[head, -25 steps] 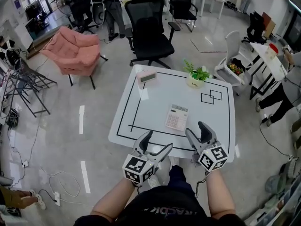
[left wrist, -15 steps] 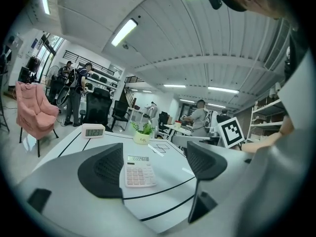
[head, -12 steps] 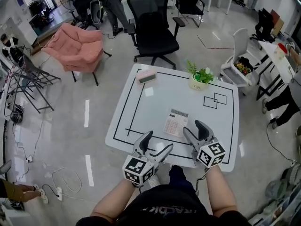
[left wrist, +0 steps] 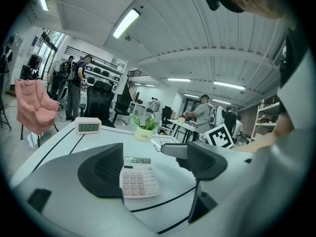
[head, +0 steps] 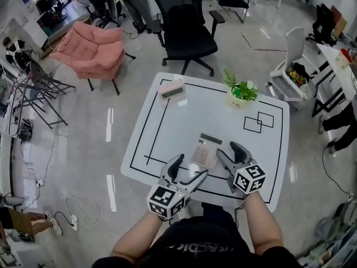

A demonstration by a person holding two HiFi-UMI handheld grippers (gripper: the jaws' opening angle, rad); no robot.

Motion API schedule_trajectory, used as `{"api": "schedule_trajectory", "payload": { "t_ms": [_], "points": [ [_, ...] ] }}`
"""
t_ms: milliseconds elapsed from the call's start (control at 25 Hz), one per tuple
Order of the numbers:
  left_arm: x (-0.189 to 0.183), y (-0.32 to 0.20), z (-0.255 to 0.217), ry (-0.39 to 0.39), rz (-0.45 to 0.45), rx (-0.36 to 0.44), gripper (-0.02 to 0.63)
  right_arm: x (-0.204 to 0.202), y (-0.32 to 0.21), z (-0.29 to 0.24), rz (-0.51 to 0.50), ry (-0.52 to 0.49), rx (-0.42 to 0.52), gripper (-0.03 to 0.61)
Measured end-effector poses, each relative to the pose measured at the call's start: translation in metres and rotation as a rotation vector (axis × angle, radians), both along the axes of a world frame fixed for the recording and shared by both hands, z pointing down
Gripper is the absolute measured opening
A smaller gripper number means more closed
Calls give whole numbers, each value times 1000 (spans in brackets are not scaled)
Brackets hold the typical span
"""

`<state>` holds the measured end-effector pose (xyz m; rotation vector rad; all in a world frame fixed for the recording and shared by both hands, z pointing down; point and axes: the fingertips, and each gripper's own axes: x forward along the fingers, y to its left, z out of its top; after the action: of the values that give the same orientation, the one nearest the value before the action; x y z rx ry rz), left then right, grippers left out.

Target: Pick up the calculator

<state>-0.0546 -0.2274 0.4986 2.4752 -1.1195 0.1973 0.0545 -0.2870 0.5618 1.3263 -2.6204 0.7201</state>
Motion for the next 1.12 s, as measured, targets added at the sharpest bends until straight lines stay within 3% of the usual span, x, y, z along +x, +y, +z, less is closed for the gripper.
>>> {"api": "schedule_trajectory", "payload": {
  "t_ms": [440,760,1120],
  "points": [
    [9,-23,23,-8,-36,-61,392,4,-38,57,-95,-16,-173,275],
    [-3,-33,34,5,-85,-91,391,-8,-56,86,-197,31,-299,275],
    [-16,-37,45,21,-125,-117,391,-28,-57,106,-341,97,-387,212]
  ]
}}
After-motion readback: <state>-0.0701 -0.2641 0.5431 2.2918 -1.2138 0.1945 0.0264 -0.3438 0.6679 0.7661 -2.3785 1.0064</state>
